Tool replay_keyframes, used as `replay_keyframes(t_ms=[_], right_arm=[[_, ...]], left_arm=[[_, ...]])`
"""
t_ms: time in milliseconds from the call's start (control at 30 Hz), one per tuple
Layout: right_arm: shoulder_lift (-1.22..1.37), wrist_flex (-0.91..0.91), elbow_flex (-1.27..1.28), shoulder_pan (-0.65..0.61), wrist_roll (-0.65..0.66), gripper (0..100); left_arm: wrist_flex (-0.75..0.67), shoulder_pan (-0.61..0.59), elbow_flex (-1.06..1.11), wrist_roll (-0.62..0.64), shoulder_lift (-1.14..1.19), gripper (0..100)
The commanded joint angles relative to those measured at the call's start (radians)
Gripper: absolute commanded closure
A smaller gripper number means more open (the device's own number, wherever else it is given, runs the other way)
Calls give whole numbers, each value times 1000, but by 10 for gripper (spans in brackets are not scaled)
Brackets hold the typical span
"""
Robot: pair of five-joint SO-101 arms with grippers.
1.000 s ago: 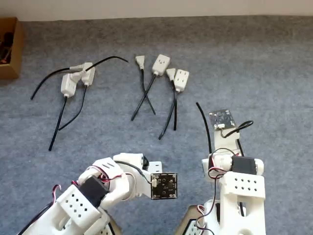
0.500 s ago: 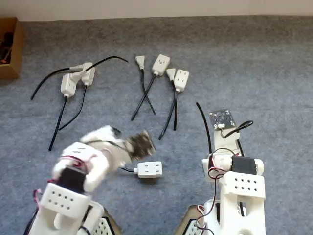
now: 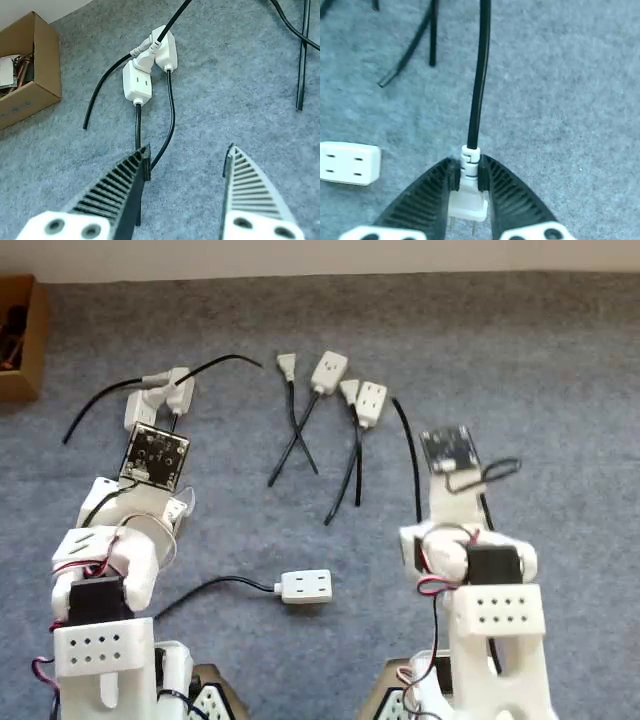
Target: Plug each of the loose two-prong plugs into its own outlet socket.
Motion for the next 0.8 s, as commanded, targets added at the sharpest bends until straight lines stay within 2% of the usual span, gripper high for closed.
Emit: replay_keyframes(t_ms=[0, 133, 267, 433, 533, 700, 767], right_arm=[[219, 82, -291, -68, -37, 993], [421, 133, -513, -122, -140, 993], [466, 111, -659, -255, -250, 993], [470, 116, -825, -409, -212, 990], [469, 116, -924, -432, -143, 990], [476, 105, -1027, -433, -118, 991], [476, 70, -1012, -443, -117, 991]], left_arm=[[-14, -13, -68, 17, -4, 761], [-14, -5, -81, 23, -2, 761], [-21, 45, -44, 129, -2, 761], [-80, 56, -39, 193, -2, 758], [-115, 47, -45, 193, -2, 758], [-310, -87, -79, 181, -2, 758], [-350, -133, -133, 132, -1, 758]])
